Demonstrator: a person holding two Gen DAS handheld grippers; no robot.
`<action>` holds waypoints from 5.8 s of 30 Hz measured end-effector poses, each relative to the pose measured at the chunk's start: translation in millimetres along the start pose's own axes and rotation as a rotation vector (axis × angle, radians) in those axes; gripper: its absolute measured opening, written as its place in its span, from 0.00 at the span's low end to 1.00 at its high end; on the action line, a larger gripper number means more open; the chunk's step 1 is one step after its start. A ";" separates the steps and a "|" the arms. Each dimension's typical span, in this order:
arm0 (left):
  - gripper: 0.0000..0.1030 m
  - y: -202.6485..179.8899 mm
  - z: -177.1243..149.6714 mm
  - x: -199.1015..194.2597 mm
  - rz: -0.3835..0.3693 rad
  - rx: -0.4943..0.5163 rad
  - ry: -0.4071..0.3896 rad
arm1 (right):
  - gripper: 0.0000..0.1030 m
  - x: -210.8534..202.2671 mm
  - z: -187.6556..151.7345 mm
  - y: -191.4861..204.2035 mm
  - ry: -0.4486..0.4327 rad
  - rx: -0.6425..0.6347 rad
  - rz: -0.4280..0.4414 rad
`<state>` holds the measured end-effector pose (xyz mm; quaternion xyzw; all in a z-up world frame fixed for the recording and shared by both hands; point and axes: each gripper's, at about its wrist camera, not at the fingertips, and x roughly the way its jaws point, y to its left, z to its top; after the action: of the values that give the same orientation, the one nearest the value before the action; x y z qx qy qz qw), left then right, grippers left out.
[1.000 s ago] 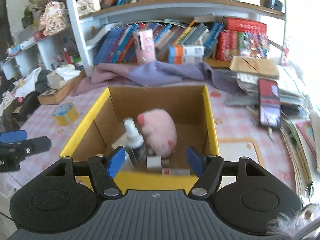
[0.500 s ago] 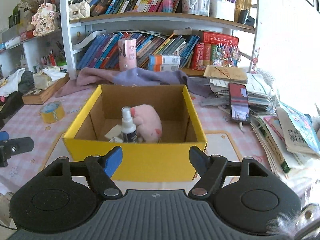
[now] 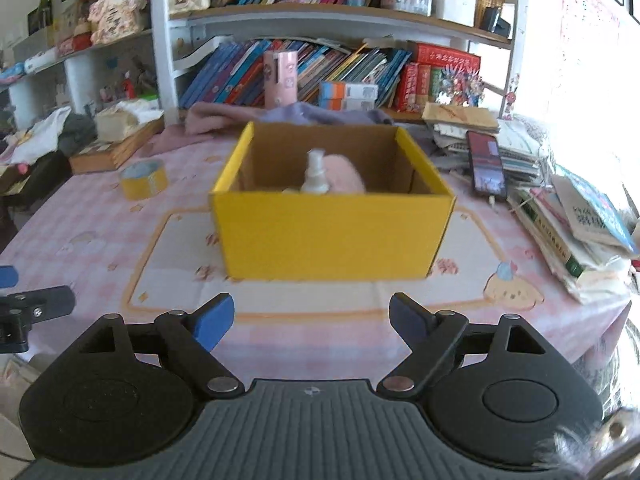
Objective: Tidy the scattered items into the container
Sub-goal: 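Withdraw both tools up and away from the yellow box, then move both tools toward the yellow tape roll holding the blue bag, then grasp the yellow tape roll with the left tool while the right tool grasps the blue bag, then lift and carry the tape roll and blue bag toward the yellow box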
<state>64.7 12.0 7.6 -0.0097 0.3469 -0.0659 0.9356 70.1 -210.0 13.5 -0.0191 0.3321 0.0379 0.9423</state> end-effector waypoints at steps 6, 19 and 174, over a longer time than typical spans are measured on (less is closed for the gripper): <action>0.94 8.5 -11.2 -11.8 -0.022 0.034 0.013 | 0.85 -11.8 -10.9 28.4 0.006 -0.030 0.026; 0.94 41.4 -19.9 -32.8 0.021 0.002 -0.011 | 0.86 -15.9 -3.6 69.5 -0.005 -0.089 0.086; 0.87 201.8 110.9 91.1 0.152 -0.383 -0.092 | 0.38 289.7 186.8 219.0 0.094 -0.353 0.473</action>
<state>228.7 197.1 19.9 -0.1641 0.3095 0.0724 0.9338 393.3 36.7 -25.2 -0.1063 0.3589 0.3127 0.8730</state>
